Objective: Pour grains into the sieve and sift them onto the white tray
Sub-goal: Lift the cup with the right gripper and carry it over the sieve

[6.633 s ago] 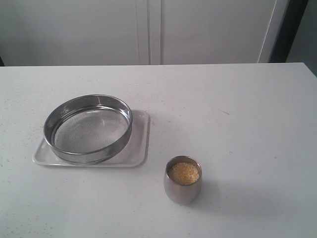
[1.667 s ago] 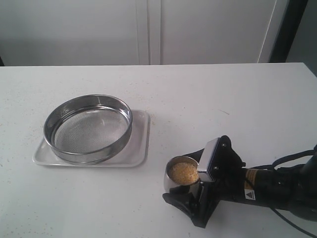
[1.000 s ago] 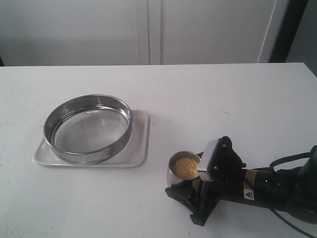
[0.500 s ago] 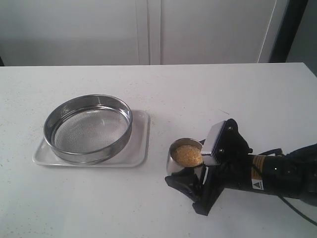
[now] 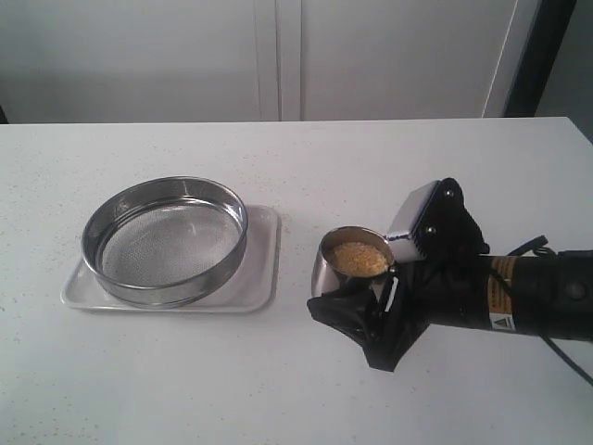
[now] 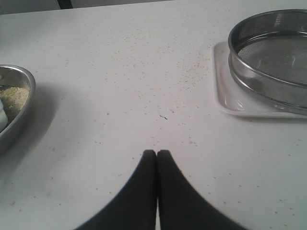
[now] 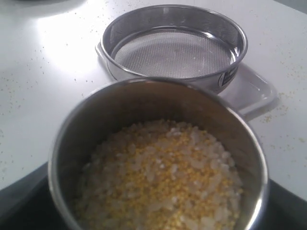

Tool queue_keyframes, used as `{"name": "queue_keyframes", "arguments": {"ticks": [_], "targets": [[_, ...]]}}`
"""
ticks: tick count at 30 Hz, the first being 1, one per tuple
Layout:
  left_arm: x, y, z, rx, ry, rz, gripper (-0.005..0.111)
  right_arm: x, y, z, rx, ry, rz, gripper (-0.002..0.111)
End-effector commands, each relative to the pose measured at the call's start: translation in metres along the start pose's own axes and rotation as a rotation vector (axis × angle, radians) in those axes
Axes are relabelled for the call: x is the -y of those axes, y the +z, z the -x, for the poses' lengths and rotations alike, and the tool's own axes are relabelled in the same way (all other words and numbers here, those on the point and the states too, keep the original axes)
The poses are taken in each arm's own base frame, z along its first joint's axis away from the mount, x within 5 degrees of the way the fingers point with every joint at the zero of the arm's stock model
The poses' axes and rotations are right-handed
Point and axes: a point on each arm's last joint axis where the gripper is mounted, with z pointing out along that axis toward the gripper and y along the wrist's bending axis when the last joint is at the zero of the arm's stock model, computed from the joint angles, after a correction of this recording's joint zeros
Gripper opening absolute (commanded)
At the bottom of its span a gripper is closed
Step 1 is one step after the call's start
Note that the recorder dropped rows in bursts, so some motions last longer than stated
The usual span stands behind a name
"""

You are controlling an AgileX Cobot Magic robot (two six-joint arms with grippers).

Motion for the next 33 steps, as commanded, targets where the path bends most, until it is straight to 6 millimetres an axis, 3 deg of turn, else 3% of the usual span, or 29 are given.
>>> {"name": "queue_keyframes", "arguments": {"ticks": [1,14,33], "targets": [[0.001,0.000,-0.001,0.005,-0.008,-0.011,0.000,0.002,0.000,0.017,0.018,0.011,0.032,0.000],[0.001,0.000,-0.001,0.005,-0.008,-0.011,0.000,0.012,0.009,0.052,0.048,0.034,0.041,0.000],[0.001,0.000,-0.001,0.005,-0.008,-0.011,0.000,-0.010,0.053,0.118,-0.025,-0.053,0.002,0.000]]}}
